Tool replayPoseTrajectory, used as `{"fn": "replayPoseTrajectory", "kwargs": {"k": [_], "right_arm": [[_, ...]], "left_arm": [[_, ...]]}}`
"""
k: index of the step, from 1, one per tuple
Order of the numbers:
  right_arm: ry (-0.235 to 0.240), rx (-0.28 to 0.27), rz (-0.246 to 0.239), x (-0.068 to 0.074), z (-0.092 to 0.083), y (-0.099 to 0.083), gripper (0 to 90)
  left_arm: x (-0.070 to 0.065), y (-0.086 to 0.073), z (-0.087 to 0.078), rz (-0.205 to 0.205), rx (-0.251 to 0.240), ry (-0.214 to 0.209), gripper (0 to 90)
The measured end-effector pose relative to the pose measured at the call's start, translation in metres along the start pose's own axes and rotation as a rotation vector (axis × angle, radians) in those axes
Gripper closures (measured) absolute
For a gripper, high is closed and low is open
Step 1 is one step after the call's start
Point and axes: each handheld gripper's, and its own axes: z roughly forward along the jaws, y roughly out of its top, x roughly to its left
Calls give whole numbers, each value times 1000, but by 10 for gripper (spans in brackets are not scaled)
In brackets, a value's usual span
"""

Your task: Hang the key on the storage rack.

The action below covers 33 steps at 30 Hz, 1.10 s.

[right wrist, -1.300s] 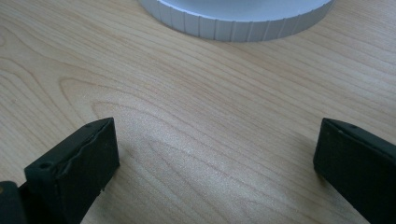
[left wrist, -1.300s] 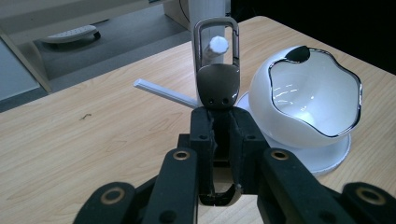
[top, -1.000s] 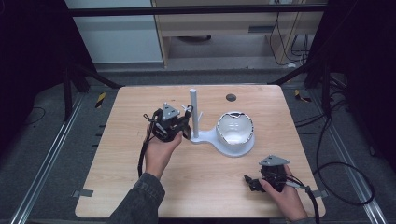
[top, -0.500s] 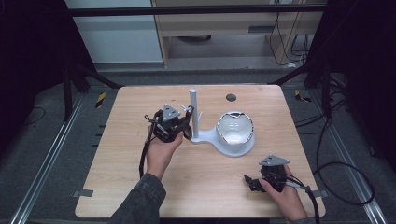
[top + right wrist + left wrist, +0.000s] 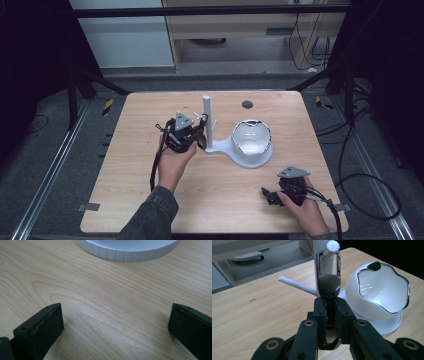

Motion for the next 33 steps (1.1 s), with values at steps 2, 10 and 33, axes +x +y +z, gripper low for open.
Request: {"fn": "replayPoseTrajectory", "kwargs": {"k": [2, 10, 33], "right_arm": [[0, 0, 0, 0, 0, 0, 5], [0, 1, -1, 0, 0, 0, 5], [-3, 1, 1, 1, -1, -1, 5]], "left_arm": [[0, 0, 0, 0, 1, 0, 802], [0, 0, 0, -8, -3, -7, 802], [-4, 3, -2, 17, -15, -7, 687]]}}
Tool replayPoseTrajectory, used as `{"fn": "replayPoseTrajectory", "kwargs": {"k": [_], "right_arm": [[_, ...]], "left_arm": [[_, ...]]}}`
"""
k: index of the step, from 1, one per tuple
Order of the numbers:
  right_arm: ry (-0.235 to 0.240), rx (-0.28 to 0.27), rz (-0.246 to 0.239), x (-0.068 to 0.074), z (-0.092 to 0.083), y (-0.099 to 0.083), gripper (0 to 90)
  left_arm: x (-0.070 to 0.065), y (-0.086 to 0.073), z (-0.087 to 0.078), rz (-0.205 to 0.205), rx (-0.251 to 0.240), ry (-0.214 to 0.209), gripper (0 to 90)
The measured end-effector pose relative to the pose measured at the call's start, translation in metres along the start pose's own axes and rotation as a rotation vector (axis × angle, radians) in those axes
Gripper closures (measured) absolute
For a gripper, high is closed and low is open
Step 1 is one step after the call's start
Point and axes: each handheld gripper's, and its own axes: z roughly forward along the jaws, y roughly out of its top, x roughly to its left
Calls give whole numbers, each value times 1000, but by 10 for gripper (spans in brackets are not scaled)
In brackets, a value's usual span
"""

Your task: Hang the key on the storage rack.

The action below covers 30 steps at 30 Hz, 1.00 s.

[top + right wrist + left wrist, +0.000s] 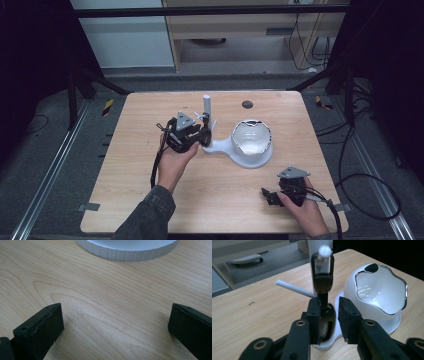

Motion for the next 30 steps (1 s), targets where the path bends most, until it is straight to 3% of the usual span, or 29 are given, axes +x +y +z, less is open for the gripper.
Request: {"fn": "replayPoseTrajectory", "kwargs": {"k": [2, 3, 6, 8, 10, 19, 22, 30], "right_arm": [[0, 0, 0, 0, 0, 0, 4], [0, 0, 0, 0, 0, 0, 5], [0, 0, 0, 0, 0, 0, 5], [0, 0, 0, 0, 0, 0, 5], [1, 0, 1, 0, 0, 0, 4], [6, 1, -7, -1, 0, 0, 4], [6, 1, -5, 0, 0, 0, 5], [6, 0, -7, -1, 0, 0, 4]], "left_arm": [[-2, 0, -6, 23, -20, 8, 670], [-3, -1, -7, 13, -27, 4, 665], [-3, -4, -9, 27, -15, 2, 641], [-3, -8, -9, 13, -11, -4, 630], [-3, -9, -10, 31, 4, 2, 606], [1, -14, -24, 40, -6, 11, 544], [2, -14, -26, 30, 16, 11, 461], [-1, -15, -27, 10, 67, -24, 134]]}}
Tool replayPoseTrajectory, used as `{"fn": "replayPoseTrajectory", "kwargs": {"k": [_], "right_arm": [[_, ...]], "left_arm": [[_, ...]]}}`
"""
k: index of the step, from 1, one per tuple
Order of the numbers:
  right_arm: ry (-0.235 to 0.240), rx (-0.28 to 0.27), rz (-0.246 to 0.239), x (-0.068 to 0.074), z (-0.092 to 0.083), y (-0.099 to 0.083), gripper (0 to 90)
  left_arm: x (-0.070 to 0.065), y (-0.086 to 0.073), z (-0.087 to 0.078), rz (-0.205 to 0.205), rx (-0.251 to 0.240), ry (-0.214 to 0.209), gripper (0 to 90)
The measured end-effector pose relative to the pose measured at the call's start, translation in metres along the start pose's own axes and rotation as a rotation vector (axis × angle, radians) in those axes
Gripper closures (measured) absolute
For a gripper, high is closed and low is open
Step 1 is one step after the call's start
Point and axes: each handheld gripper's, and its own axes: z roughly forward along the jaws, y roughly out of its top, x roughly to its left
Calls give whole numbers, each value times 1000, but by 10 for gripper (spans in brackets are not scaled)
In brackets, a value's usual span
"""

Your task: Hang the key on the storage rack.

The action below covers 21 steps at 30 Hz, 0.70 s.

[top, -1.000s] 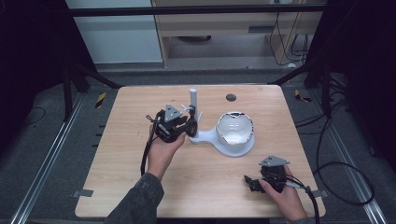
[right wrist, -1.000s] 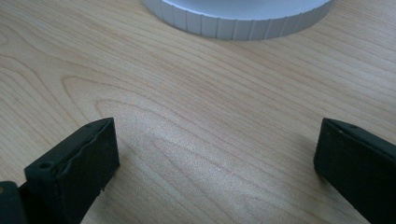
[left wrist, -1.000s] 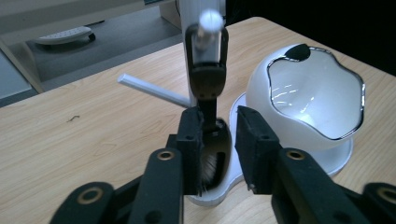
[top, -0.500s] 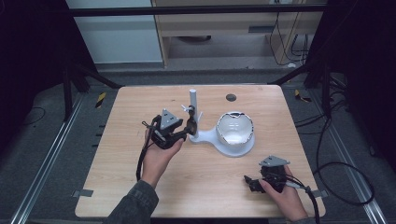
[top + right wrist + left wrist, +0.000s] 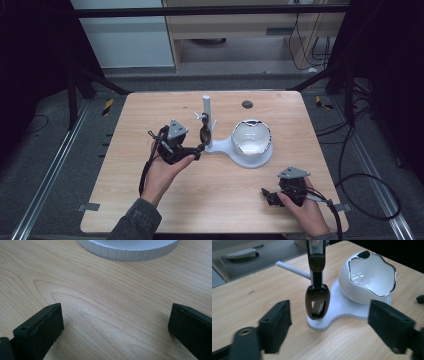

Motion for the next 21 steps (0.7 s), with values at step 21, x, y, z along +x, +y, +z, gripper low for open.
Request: {"fn": "replayPoseTrajectory", "kwargs": {"k": [21], "right_arm": [[6, -1, -3, -1, 1, 1, 5]], "left_arm": [[6, -42, 1, 89, 85, -59, 54]]}}
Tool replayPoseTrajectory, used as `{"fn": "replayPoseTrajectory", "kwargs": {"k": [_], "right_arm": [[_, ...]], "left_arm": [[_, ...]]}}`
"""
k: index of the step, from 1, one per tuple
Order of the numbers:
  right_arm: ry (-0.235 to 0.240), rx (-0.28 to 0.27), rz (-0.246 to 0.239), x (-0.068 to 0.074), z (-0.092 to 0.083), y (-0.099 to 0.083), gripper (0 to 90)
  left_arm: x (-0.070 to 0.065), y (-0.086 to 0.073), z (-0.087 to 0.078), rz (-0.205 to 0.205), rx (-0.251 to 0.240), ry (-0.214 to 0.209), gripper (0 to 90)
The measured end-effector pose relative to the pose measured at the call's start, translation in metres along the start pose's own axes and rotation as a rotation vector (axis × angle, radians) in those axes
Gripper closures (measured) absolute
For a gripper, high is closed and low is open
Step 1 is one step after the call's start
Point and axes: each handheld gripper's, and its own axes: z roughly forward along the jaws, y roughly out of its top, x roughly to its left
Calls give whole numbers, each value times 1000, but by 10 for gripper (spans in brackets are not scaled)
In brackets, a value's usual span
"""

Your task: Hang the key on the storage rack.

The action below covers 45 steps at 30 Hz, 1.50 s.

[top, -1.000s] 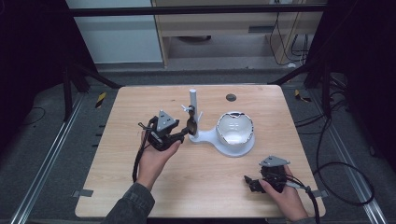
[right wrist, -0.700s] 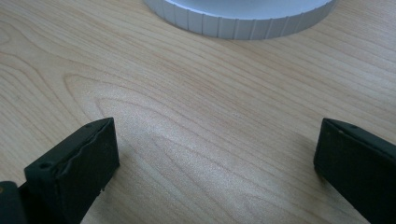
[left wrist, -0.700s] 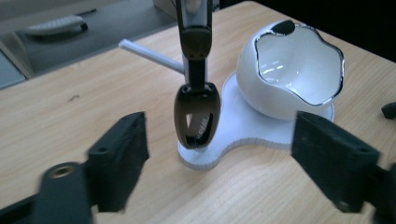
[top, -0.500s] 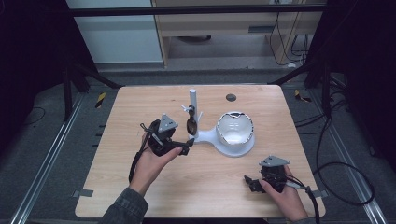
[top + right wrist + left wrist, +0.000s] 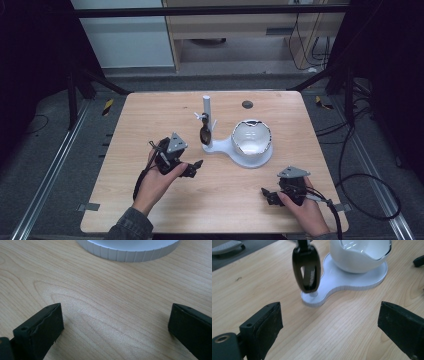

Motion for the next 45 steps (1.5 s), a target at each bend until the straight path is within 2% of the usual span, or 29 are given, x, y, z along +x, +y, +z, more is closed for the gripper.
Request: {"fn": "replayPoseTrajectory", "kwargs": {"k": [5, 8, 12, 15, 20, 24, 29, 31, 36, 41, 45], "right_arm": [[0, 1, 4, 0, 0, 0, 5], [0, 1, 4, 0, 0, 0, 5], [-3, 1, 4, 0, 0, 0, 5], [-3, 0, 5, 0, 0, 0, 5], [-3, 0, 5, 0, 0, 0, 5], [-4, 0, 6, 1, 0, 0, 4], [-7, 0, 7, 1, 0, 0, 5], [-8, -1, 7, 1, 0, 0, 5], [-7, -1, 7, 1, 0, 0, 5], [-8, -1, 7, 1, 0, 0, 5], [-8, 0, 8, 1, 0, 0, 5]], "left_arm": [[12, -18, -6, -20, 30, 26, 59], [21, -28, -14, -10, 56, 71, 67], [29, -38, -23, -2, 80, 91, 71], [34, -47, -28, -24, 77, 100, 71], [42, -64, -33, -31, 100, 125, 72], [49, -79, -37, -76, 95, 116, 73], [58, -92, -42, -87, 109, 149, 75], [63, -97, -44, -96, 111, 175, 84], [71, -109, -46, -126, 123, 187, 84], [77, -118, -43, -120, 166, 219, 84], [82, -123, -41, -147, 161, 226, 85]]}}
